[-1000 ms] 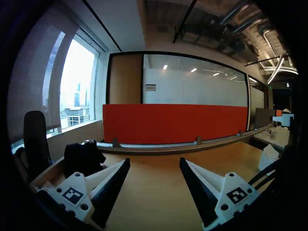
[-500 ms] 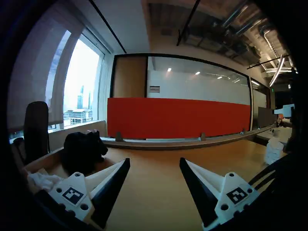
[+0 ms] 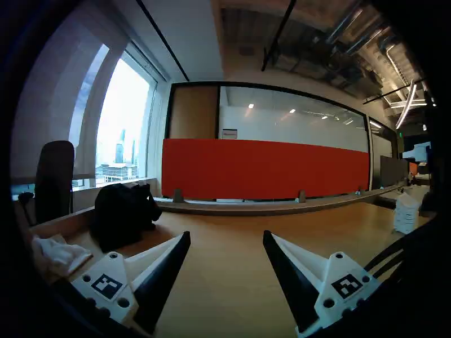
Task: Fold towel
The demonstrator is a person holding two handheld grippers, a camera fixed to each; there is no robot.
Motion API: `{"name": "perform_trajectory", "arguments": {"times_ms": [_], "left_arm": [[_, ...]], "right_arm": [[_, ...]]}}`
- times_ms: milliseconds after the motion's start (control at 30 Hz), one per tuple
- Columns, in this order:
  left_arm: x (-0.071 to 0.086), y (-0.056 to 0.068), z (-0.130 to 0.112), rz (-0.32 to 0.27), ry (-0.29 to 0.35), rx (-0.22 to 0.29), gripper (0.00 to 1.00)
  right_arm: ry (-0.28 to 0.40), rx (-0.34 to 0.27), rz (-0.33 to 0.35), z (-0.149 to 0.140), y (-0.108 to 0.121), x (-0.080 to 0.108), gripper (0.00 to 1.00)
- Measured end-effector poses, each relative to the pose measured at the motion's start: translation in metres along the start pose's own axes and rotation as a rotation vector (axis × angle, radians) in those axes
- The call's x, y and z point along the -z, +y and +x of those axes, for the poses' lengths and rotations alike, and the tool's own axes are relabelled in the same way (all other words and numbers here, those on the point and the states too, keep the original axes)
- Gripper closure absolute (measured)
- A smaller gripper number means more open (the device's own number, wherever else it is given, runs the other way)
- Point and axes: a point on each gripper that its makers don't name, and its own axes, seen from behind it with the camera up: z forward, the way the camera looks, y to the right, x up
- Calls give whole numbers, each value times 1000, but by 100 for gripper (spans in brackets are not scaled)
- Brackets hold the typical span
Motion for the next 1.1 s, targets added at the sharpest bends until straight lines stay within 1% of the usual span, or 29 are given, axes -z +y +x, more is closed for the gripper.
{"name": "perform_trajectory", "arguments": {"times_ms": [300, 500, 700, 800, 967, 1100], "left_arm": [[2, -6, -20, 10, -2, 1, 5], [2, -5, -23, 13, 2, -5, 5], [0, -8, -27, 23, -4, -3, 5], [0, -7, -28, 22, -8, -14, 5], [-1, -3, -31, 21, -12, -35, 5], [0, -4, -32, 24, -13, -37, 5]], "right_arm": [[11, 6, -7, -6, 4, 1, 0], [14, 2, -1, -8, 2, 3, 0], [18, 2, 2, -5, 3, 2, 0], [20, 1, 1, -5, 4, 2, 0], [17, -8, -1, -9, 6, 0, 0], [15, -13, -1, -11, 7, 0, 0]]}}
